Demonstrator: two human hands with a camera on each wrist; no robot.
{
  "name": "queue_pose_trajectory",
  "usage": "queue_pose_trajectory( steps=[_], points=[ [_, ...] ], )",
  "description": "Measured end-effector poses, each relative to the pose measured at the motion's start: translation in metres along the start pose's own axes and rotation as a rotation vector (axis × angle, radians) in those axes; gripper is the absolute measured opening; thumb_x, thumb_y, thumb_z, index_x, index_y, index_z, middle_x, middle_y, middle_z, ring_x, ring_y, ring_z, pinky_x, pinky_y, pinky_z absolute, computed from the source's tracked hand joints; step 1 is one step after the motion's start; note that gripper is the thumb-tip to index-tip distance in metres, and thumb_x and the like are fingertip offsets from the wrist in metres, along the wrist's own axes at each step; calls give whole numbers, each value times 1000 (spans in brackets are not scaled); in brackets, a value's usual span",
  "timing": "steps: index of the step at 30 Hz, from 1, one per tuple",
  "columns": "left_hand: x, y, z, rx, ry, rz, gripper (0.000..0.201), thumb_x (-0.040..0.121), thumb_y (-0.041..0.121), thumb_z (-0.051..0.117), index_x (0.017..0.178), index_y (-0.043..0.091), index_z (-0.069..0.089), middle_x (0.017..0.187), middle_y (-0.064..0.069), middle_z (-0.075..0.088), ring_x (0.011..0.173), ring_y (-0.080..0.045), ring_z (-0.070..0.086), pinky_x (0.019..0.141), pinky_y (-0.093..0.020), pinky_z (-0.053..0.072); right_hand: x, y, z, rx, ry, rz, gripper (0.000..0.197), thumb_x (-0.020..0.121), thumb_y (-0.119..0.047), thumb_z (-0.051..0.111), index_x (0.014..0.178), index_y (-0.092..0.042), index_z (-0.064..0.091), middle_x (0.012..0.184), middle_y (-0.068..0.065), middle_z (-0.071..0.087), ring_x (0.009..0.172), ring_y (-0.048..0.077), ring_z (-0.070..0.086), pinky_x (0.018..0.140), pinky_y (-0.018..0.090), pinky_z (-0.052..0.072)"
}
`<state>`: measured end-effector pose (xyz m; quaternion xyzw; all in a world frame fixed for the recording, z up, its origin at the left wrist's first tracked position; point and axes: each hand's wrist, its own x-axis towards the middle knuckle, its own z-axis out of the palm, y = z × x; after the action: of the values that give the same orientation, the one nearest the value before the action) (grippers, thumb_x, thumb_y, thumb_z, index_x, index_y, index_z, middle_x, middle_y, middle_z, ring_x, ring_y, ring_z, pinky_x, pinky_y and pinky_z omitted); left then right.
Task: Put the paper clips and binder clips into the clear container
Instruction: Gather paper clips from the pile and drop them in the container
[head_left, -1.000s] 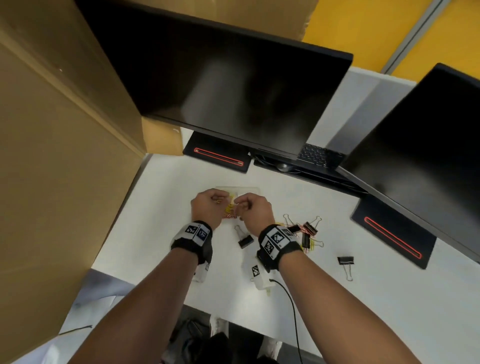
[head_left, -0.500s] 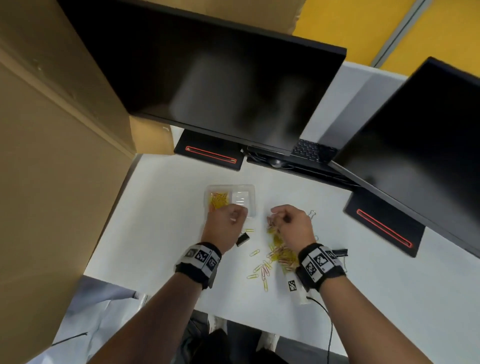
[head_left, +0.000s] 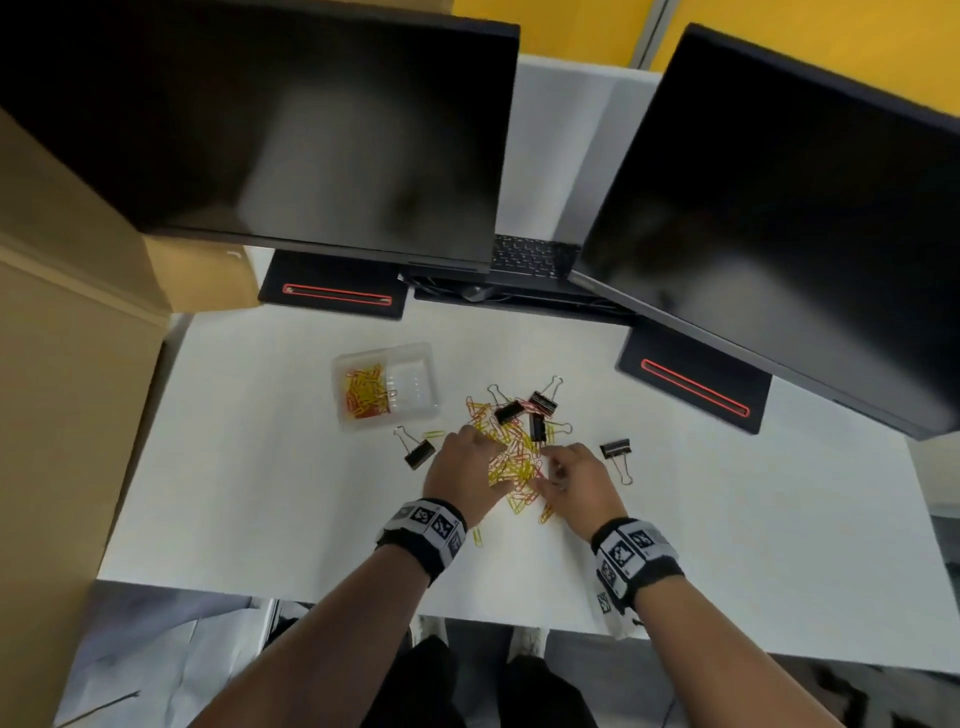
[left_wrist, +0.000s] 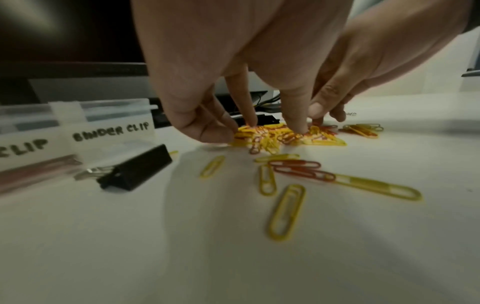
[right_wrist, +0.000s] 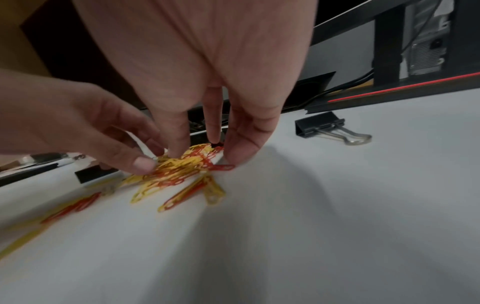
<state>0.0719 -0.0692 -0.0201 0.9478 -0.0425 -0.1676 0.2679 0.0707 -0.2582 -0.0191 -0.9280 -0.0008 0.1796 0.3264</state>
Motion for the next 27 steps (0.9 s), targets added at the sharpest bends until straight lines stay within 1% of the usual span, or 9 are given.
queue_pose_trajectory(
  steps=[4,6,9,12,14,17,20,23,27],
  points=[
    [6,3,8,43,12,-36,53,81,44,72,129,24,60,124,-3,50,115,-21,47,93,-37,49,9,-5,12,-90,-10,-34,46,82,-28,73,123,-11,60,104,8,54,89,23,58,81,31,50],
    [9,3,8,24,23,-37,43,84,39,71,124,24,65,119,-2,54,112,-21,52,92,-36,50,10,-8,13,-141,0,-58,33,84,-22,69,114,-10,64,101,8,56,88,25,59,78,31,50],
    [9,2,9,0,31,-32,28,90,34,66,115,23,70,108,-2,61,103,-20,59,86,-33,52,10,-12,13,-153,32,-76,13,85,-11,63,96,-10,69,93,7,58,81,25,60,71,30,50],
    [7,1,10,-43,56,-50,25,92,33,63,113,22,71,102,-2,64,95,-19,62,82,-34,53,11,-10,13,-98,44,-58,12,82,-4,61,83,-11,71,89,6,61,76,23,61,69,31,52],
    [7,0,10,-109,62,-77,23,92,29,65,112,21,72,102,-1,66,94,-19,63,82,-33,54,11,-9,12,-54,40,-48,15,80,-1,61,78,-12,71,87,5,63,75,20,62,70,29,52],
    [6,-2,8,-252,67,-142,19,88,24,70,107,21,75,100,1,69,87,-14,65,82,-29,56,9,-6,10,46,53,-2,16,82,-2,61,80,-14,72,87,2,67,76,15,63,71,25,53],
    [3,-4,6,-410,88,-208,16,84,22,75,100,23,76,90,8,70,79,-3,66,79,-20,56,9,-2,7,135,76,68,18,80,-1,62,80,-17,72,83,-1,70,74,12,65,70,21,54],
    [-2,-7,6,-539,91,-247,15,82,22,78,96,24,76,83,13,72,79,0,67,78,-20,57,7,3,2,227,93,141,19,79,-2,64,77,-19,72,75,-3,71,72,12,65,66,13,51],
    [-10,-6,1,-613,91,-227,12,81,21,79,92,26,76,79,13,72,76,-1,68,75,-16,56,3,4,-7,336,118,189,19,79,-1,68,79,-19,68,77,5,70,69,12,63,71,23,56]
  ],
)
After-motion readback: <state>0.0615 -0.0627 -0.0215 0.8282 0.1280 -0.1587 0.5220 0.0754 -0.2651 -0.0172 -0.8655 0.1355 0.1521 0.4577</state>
